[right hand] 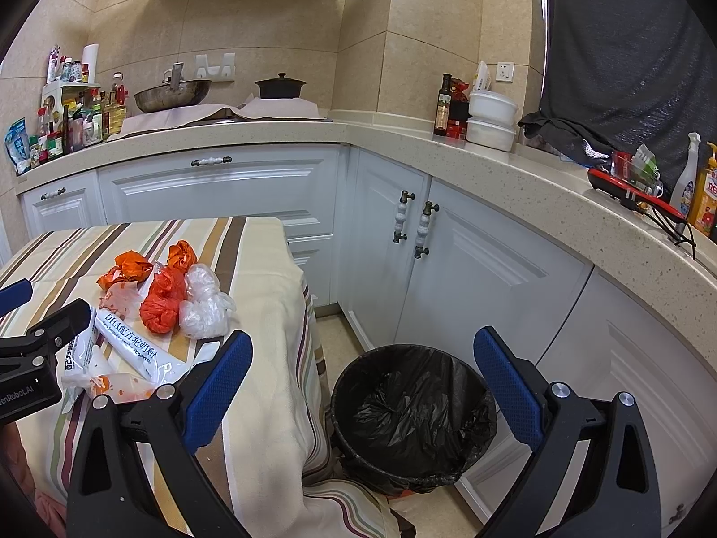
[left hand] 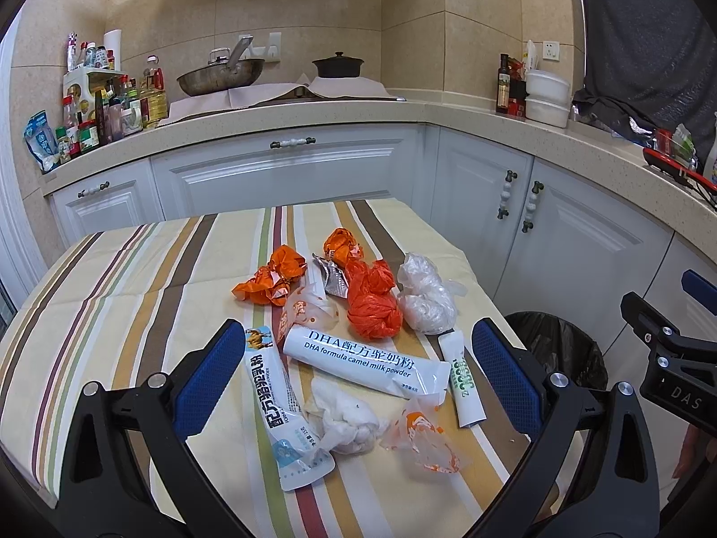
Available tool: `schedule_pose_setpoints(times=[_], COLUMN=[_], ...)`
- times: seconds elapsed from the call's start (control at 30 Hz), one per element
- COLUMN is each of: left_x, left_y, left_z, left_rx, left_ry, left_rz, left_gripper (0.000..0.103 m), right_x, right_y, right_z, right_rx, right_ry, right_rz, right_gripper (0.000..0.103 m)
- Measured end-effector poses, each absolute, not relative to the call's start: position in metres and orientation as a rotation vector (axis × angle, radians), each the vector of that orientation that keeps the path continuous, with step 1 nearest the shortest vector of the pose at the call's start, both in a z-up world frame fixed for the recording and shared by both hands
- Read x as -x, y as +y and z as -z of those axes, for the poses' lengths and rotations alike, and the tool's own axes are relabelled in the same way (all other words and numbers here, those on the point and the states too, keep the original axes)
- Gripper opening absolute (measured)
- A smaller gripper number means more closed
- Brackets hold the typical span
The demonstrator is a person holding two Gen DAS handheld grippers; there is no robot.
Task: Collect trash
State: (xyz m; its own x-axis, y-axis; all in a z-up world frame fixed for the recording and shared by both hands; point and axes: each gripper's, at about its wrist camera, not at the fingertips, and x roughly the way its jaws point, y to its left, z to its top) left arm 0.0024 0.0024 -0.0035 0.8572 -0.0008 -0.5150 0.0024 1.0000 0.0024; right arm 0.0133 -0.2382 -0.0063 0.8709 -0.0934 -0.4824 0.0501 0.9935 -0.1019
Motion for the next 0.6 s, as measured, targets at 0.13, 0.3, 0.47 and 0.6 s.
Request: schedule_pose_setpoints(times=[0.13, 0.3, 0.47, 0.6], left_x=[-0.0027, -0.0029, -0.0030, -0.0030], left_y=[0.0020, 0.0020, 0.0018, 0.0016], left_z=[0.0027, 0.0031, 0.0025, 0.0023], left_rx=[-0.004, -0.004, -0.004, -0.004], left_ry=[0.543, 0.543, 0.544, 0.544], left_rz=[0.003, 0.002, 0.003, 0.002], left_gripper=[0.099, 0.099, 0.099, 0.099], right_x=[-0.0132, -0.0131, -0.0132, -0.0131], right_y=[-0.2379, -0.2379, -0.2374, -0.2378], right_z=[0.0065, 0.0064, 0.0067, 0.0062], right_rx=[0.089, 0.088, 0.088, 0.087], right_ry=[0.508, 0.509, 0.508, 0.510], right_rz=[0.075, 0.075, 0.075, 0.074], right_gripper=[0.096, 0.096, 0.096, 0.096])
